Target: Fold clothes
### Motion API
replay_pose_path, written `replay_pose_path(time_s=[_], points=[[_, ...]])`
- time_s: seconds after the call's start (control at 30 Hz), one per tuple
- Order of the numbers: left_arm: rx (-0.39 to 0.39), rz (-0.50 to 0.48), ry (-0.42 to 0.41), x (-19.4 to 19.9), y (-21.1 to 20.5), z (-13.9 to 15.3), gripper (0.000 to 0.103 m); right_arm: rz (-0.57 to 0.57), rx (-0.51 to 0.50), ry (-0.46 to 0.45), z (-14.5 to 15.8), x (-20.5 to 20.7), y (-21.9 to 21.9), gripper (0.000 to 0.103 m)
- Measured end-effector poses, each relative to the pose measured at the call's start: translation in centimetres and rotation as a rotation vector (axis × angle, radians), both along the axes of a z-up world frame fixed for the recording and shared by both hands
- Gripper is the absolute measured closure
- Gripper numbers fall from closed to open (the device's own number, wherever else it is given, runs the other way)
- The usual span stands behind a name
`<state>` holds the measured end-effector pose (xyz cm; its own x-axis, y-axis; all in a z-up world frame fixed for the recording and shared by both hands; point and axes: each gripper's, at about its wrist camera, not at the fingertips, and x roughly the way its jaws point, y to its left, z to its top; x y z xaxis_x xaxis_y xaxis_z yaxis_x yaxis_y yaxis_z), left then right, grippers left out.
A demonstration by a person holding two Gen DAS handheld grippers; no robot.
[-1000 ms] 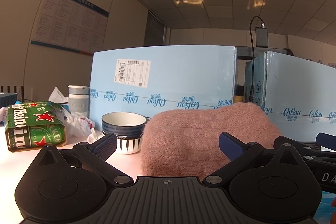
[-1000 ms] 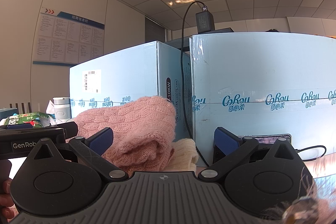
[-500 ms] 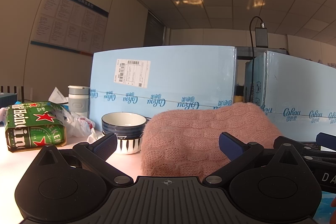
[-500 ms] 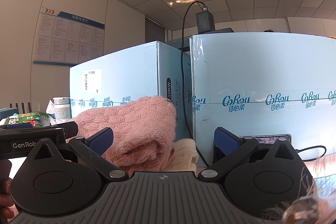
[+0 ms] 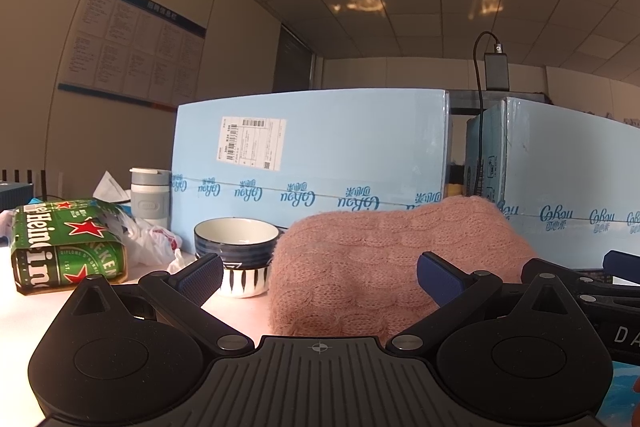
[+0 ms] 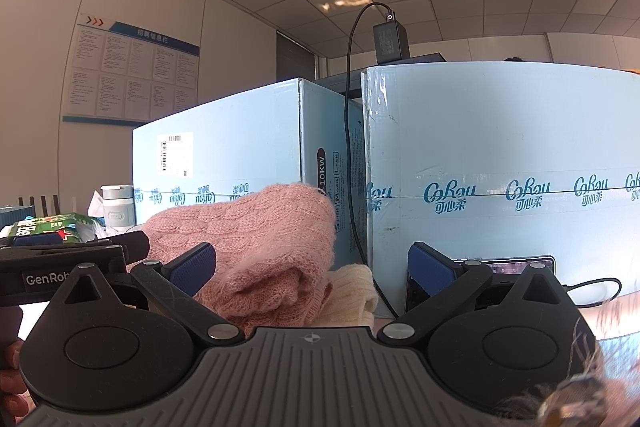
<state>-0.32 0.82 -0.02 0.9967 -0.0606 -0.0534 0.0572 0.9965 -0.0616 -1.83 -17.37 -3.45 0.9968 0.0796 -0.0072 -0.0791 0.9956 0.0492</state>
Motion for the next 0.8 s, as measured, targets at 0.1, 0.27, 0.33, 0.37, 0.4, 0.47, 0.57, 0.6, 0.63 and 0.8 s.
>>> replay_pose_path(time_s=[0.1,0.27,0.33,0.37,0.4,0.47,0.57,0.6,0.63,0.8], points=[[0.004,0.005,-0.004,0.04,-0.08,0.00,0.000,0.000,0.000,0.000,0.00,0.00,-0.01,0.000],[0.001,0.014,0.002,0.13,0.03,0.01,0.000,0.000,0.000,0.001,0.00,0.00,0.02,0.000],[0.000,0.016,0.003,0.13,0.07,-0.01,0.000,0.000,-0.001,0.001,0.01,-0.01,0.01,0.000],[0.001,0.017,0.003,0.13,0.08,-0.02,0.000,0.000,-0.001,0.001,0.01,-0.01,0.01,0.000],[0.001,0.017,0.003,0.13,0.09,-0.03,0.000,0.000,-0.001,0.001,0.01,0.00,0.02,0.000],[0.001,0.016,0.003,0.12,0.13,-0.06,0.000,0.000,-0.001,0.001,0.01,0.00,0.02,0.000],[0.000,0.016,0.002,0.06,0.17,-0.07,0.000,0.000,-0.001,0.001,0.01,0.01,0.02,0.000],[0.000,0.016,0.002,0.04,0.19,-0.07,0.000,0.000,0.000,0.001,0.01,0.00,0.02,0.000],[0.001,0.016,0.002,0.02,0.20,-0.08,0.000,0.000,0.000,0.001,0.01,-0.01,0.02,0.000],[0.002,0.012,0.001,-0.03,0.15,-0.07,0.000,0.001,-0.001,0.001,0.01,0.00,0.00,0.000]])
